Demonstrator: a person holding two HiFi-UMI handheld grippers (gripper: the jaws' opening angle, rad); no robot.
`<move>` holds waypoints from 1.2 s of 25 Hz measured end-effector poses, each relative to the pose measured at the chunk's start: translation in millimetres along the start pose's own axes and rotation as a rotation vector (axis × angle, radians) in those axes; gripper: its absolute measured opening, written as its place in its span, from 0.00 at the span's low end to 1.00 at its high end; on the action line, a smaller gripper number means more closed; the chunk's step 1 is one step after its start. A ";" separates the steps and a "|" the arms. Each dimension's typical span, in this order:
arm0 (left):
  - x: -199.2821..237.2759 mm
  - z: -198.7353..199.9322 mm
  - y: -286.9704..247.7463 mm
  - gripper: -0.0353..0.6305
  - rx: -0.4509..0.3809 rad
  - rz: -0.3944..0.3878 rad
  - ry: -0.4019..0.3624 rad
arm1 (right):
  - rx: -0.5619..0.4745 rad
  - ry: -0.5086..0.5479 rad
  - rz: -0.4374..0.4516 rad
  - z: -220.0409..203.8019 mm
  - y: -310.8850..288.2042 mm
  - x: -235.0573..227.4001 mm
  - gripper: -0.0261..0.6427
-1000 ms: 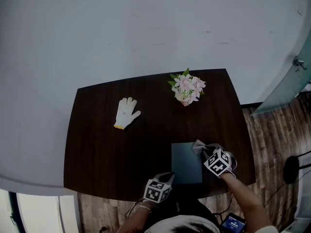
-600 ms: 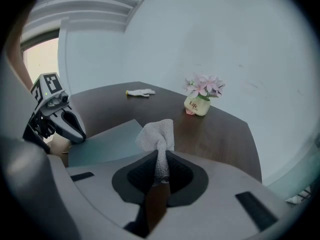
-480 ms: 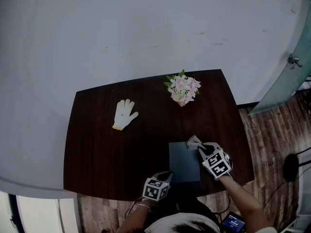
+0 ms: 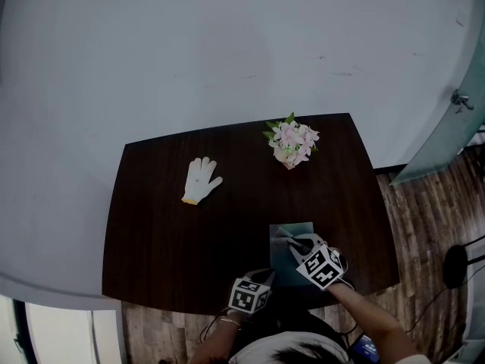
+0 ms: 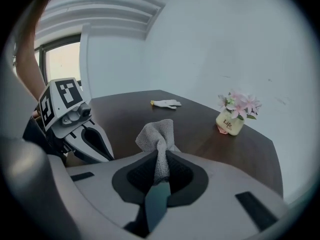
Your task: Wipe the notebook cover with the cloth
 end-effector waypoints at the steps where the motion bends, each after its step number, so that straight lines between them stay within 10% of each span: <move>1: 0.2 0.2 0.4 0.08 0.000 0.000 0.000 | 0.005 0.012 0.012 2.3 -3.9 4.2 0.10; 13: 0.6 -0.9 2.8 0.08 0.003 -0.001 0.001 | 0.151 0.199 0.126 -5.9 -45.6 45.0 0.10; 30: -0.8 -0.5 1.8 0.08 0.002 0.001 0.001 | 0.205 0.141 0.051 -41.0 -18.8 24.8 0.10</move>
Point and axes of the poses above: the fingertips, and each gripper's own axes: y backward along the fingers, x to its left, z out of its top, the point moved 7 cm from there along y, backward along the fingers, and after that the axes turned 12 degrees about y, right-handed, at the moved point
